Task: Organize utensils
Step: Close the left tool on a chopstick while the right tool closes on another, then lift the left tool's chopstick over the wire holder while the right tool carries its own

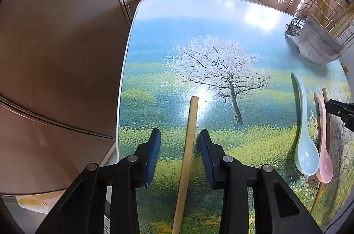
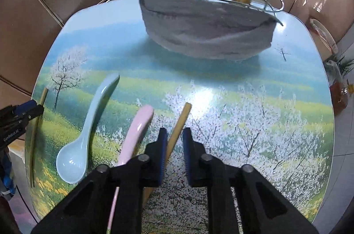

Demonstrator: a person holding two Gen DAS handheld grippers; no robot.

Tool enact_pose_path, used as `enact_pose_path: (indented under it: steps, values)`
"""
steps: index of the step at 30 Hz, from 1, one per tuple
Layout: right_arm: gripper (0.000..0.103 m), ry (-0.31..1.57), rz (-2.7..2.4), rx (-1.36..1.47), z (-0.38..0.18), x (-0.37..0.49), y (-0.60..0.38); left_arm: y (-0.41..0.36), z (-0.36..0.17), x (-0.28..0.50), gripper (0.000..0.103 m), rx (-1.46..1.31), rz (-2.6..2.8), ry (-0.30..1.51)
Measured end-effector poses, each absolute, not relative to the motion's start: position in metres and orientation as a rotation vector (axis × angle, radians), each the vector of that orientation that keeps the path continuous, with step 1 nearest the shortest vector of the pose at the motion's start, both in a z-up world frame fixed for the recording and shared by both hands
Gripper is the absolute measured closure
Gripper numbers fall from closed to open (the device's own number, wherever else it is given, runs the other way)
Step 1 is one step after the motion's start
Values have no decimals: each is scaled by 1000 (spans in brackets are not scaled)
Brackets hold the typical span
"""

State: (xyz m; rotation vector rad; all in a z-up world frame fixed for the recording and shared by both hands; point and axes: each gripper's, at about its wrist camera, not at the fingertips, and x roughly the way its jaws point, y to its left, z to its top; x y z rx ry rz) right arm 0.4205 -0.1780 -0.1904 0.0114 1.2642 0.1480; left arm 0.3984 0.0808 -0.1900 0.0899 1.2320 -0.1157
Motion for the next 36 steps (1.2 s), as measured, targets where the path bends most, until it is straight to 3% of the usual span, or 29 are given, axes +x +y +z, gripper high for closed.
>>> enact_pose_path:
  steps: [9,21,36]
  values:
    - [96,1298,168,-52,-196,414,-158,69,-189,399,95,75,-157,1313]
    - [97,1225,238,24,-182,371,-180,67,-185,386,96,-33,-162,1314]
    - [97,961,308,114,-85,278,-243,65,-83,306,97,-87,-206,1082]
